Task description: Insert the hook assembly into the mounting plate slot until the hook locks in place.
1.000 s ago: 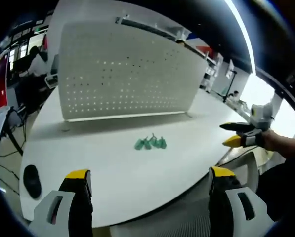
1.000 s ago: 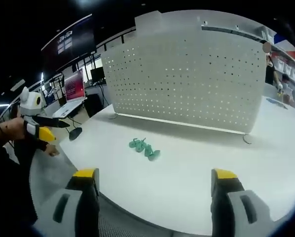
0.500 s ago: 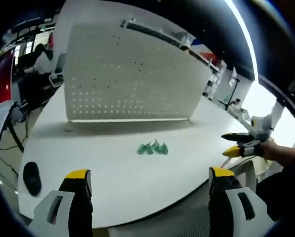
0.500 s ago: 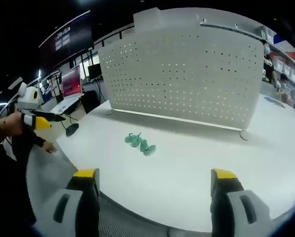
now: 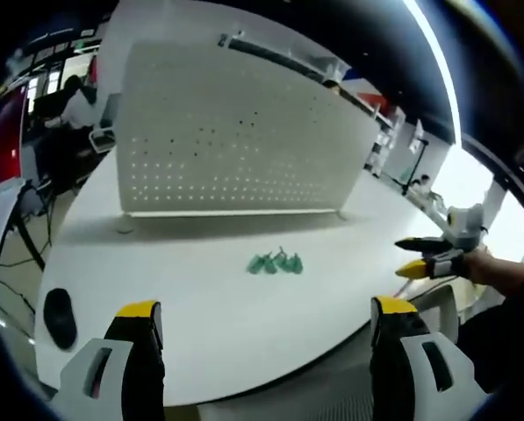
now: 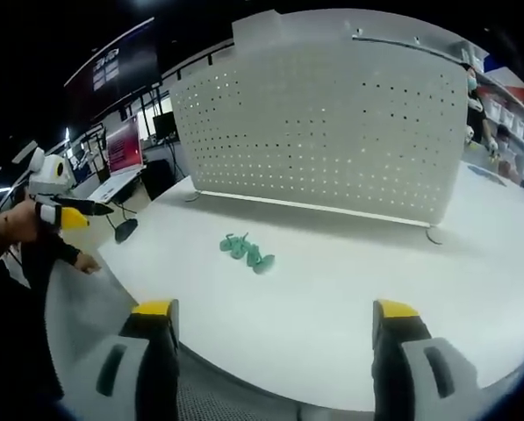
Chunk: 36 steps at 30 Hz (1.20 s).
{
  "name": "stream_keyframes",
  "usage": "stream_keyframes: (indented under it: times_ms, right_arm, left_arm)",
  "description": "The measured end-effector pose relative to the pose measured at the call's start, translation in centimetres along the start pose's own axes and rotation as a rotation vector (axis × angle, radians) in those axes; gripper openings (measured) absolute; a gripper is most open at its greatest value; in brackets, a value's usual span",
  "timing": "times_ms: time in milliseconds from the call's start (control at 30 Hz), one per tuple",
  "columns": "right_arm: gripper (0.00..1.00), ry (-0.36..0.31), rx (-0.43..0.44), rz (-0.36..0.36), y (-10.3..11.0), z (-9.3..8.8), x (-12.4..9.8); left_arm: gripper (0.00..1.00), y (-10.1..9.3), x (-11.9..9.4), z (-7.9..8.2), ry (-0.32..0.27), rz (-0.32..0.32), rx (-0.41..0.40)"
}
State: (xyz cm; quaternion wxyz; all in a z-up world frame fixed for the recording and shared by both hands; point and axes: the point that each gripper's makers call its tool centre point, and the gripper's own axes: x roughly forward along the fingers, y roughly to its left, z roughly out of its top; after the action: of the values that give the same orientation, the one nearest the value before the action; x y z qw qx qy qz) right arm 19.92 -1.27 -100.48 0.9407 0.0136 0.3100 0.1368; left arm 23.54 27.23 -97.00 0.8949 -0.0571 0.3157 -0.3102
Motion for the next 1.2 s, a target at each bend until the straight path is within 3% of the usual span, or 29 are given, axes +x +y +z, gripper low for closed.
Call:
stream_keyframes:
  times_ms: [167,667,800,1067,1200]
  right_arm:
    - [0.84,0.008,0.051,-0.008,-0.5,-0.2,0.4]
    - [0.83,0.022,0.027,0.032,0.4,0.2,1.9]
    - [0.76,0.018,0.046,0.069,1.0,0.5,2.4]
    - [0.69,0.048,0.002,0.105,1.0,1.0,4.2]
    - [0.62,0.05,0.042,0.136,1.2,1.3,5.1]
  left_arm:
    - [1.0,0.4,-0.2,0.2,-0.015,0.007,-0.015]
    - [1.0,1.3,-0.3,0.3,0.007,0.025,0.017]
    - [1.0,1.1,-0.1,0.5,-0.003,0.008,-0.005]
    - [1.0,1.0,0.1,0.4,0.006,0.011,-0.017]
    - [1.0,0.9,0.2,0.8,-0.009,0.002,-0.044]
